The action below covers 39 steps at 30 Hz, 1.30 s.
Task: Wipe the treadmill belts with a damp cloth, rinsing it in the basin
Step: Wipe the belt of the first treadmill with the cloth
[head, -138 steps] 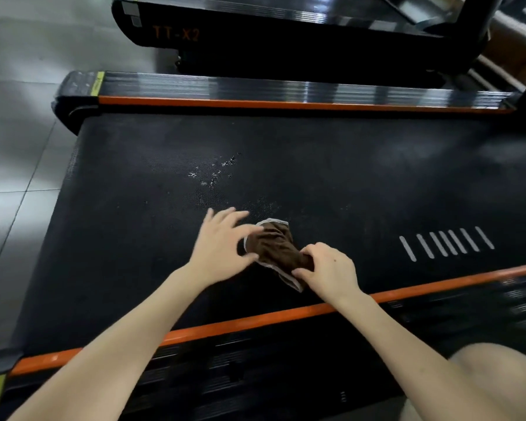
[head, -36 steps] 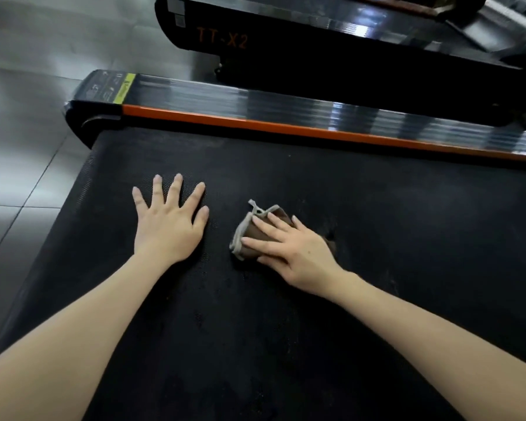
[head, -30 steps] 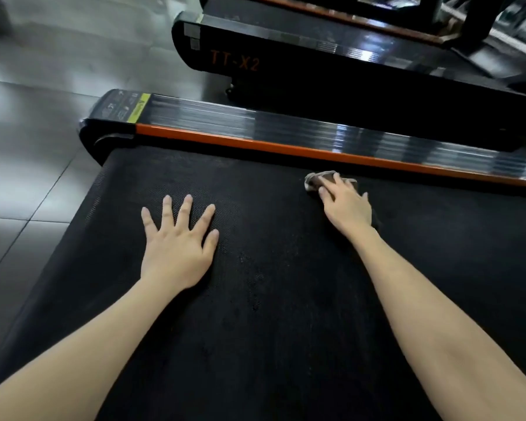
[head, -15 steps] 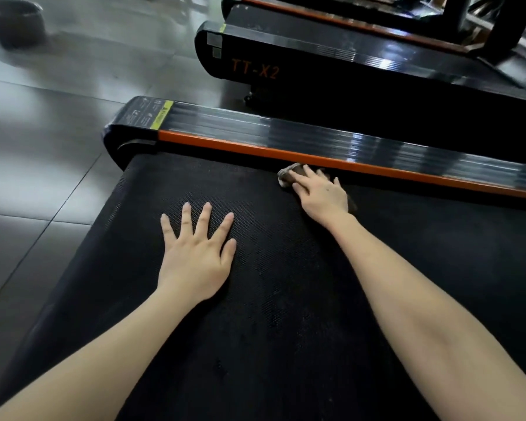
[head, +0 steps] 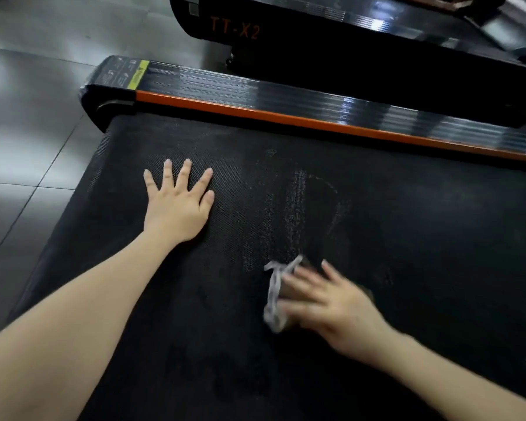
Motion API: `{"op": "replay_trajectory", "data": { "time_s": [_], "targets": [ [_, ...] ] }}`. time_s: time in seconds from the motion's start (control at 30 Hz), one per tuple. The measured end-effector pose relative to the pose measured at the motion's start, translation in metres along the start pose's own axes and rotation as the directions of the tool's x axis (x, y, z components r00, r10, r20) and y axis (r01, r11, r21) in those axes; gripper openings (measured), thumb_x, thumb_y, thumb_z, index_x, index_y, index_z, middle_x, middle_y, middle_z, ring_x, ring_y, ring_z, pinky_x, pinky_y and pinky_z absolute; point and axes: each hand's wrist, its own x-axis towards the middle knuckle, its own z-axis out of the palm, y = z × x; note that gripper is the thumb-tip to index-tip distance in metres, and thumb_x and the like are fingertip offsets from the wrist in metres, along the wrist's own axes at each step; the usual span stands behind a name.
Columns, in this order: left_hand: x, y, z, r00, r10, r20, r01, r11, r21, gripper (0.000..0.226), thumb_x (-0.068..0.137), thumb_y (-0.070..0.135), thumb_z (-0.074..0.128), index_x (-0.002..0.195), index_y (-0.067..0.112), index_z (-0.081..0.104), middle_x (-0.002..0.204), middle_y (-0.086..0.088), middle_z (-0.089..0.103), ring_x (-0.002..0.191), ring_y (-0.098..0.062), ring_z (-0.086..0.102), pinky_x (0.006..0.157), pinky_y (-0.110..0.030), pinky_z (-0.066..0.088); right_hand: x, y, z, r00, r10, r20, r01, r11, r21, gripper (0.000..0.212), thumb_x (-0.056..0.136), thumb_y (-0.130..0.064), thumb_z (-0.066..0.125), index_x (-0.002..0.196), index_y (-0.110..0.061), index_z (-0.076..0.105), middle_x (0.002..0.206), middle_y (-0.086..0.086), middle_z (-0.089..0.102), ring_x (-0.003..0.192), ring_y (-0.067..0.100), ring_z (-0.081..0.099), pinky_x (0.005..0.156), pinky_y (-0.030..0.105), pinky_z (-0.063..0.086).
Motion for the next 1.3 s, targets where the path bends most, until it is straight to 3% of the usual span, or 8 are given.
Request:
{"op": "replay_trajectory", "data": {
  "time_s": [0.2, 0.4, 0.53, 0.67, 0.87, 1.0, 1.13, 1.3],
  "targets": [
    [0.000, 0.002, -0.001, 1.000, -0.021, 0.006, 0.021, 0.999, 0.048, 0.054, 0.098, 0.050, 0.009, 0.151, 0.038, 0.003, 0.160, -0.006, 0.000, 0.146, -0.034, -0.008, 0.113, -0.059, -0.006, 0.083, 0.120, -0.019, 0.649, 0.755, -0.091, -0.754, 0.654, 0.051, 0.041, 0.100, -0.039, 0.034, 0.141, -0.037, 0.039, 0.156, -0.005, 0.022, 0.144, 0.022, 0.019, 0.115, 0.055, 0.012],
    [-0.005, 0.002, -0.010, 0.999, -0.035, 0.034, 0.037, 0.998, -0.047, 0.054, 0.099, 0.050, 0.018, 0.151, 0.036, 0.013, 0.160, -0.005, 0.007, 0.146, -0.032, -0.004, 0.115, -0.057, -0.005, 0.032, -0.030, 0.008, 0.928, 0.353, -0.120, -0.355, 0.935, 0.009, 0.041, 0.090, -0.040, 0.039, 0.126, -0.033, 0.059, 0.140, 0.002, 0.050, 0.127, 0.035, 0.048, 0.101, 0.059, 0.034],
    [-0.057, 0.013, -0.027, 0.998, -0.019, -0.051, 0.010, 0.986, -0.169, 0.049, 0.100, 0.040, 0.030, 0.148, 0.028, 0.029, 0.158, -0.007, 0.018, 0.146, -0.031, 0.006, 0.116, -0.054, -0.001, 0.023, -0.024, 0.002, 0.955, 0.289, -0.067, -0.283, 0.956, 0.078, 0.040, 0.093, -0.040, 0.037, 0.128, -0.035, 0.056, 0.142, -0.002, 0.047, 0.131, 0.030, 0.044, 0.102, 0.060, 0.033],
    [-0.154, -0.018, -0.024, 0.988, 0.146, -0.051, -0.144, 0.989, 0.042, 0.054, 0.097, 0.045, 0.018, 0.141, 0.028, 0.044, 0.151, -0.008, 0.035, 0.141, -0.039, 0.026, 0.111, -0.062, 0.009, 0.026, -0.011, 0.000, 0.966, 0.259, -0.004, -0.257, 0.962, 0.090, 0.044, 0.092, -0.043, 0.033, 0.132, -0.036, 0.052, 0.145, -0.004, 0.043, 0.136, 0.022, 0.037, 0.108, 0.059, 0.027],
    [-0.204, -0.040, -0.001, 0.998, 0.034, 0.057, -0.039, 0.995, 0.096, 0.056, 0.095, 0.048, 0.012, 0.147, 0.032, 0.029, 0.154, -0.003, 0.030, 0.143, -0.037, 0.021, 0.110, -0.065, 0.012, 0.059, -0.033, -0.001, 0.843, 0.538, -0.021, -0.532, 0.837, 0.127, 0.040, 0.099, -0.037, 0.039, 0.138, -0.041, 0.041, 0.155, -0.009, 0.024, 0.145, 0.019, 0.015, 0.114, 0.058, 0.006],
    [-0.202, -0.040, 0.000, 0.998, 0.042, 0.053, -0.048, 0.993, 0.104, 0.057, 0.094, 0.049, 0.008, 0.148, 0.033, 0.022, 0.156, -0.002, 0.025, 0.144, -0.036, 0.017, 0.111, -0.065, 0.011, 0.021, -0.130, 0.011, 0.985, 0.170, 0.030, -0.173, 0.967, 0.190, 0.046, 0.092, -0.044, 0.030, 0.134, -0.038, 0.048, 0.152, -0.007, 0.030, 0.143, 0.021, 0.015, 0.111, 0.059, 0.005],
    [-0.204, -0.040, 0.002, 0.999, 0.037, 0.036, -0.040, 0.995, 0.090, 0.063, 0.091, 0.051, 0.000, 0.149, 0.035, 0.016, 0.158, 0.000, 0.017, 0.146, -0.034, 0.009, 0.112, -0.062, 0.004, 0.009, -0.123, 0.008, 0.990, -0.051, 0.131, 0.024, 0.980, 0.198, 0.045, 0.093, -0.043, 0.030, 0.135, -0.041, 0.044, 0.152, -0.013, 0.024, 0.143, 0.014, 0.015, 0.113, 0.054, -0.003],
    [-0.204, -0.039, 0.004, 1.000, 0.021, -0.001, -0.021, 0.994, 0.112, 0.060, 0.093, 0.051, -0.004, 0.150, 0.039, 0.007, 0.160, 0.004, 0.006, 0.147, -0.030, -0.001, 0.113, -0.059, -0.002, 0.094, -0.070, 0.004, 0.911, 0.412, 0.023, -0.409, 0.895, 0.180, 0.040, 0.099, -0.037, 0.035, 0.137, -0.038, 0.044, 0.153, -0.006, 0.028, 0.143, 0.013, 0.021, 0.115, 0.057, 0.004]
  ]
}}
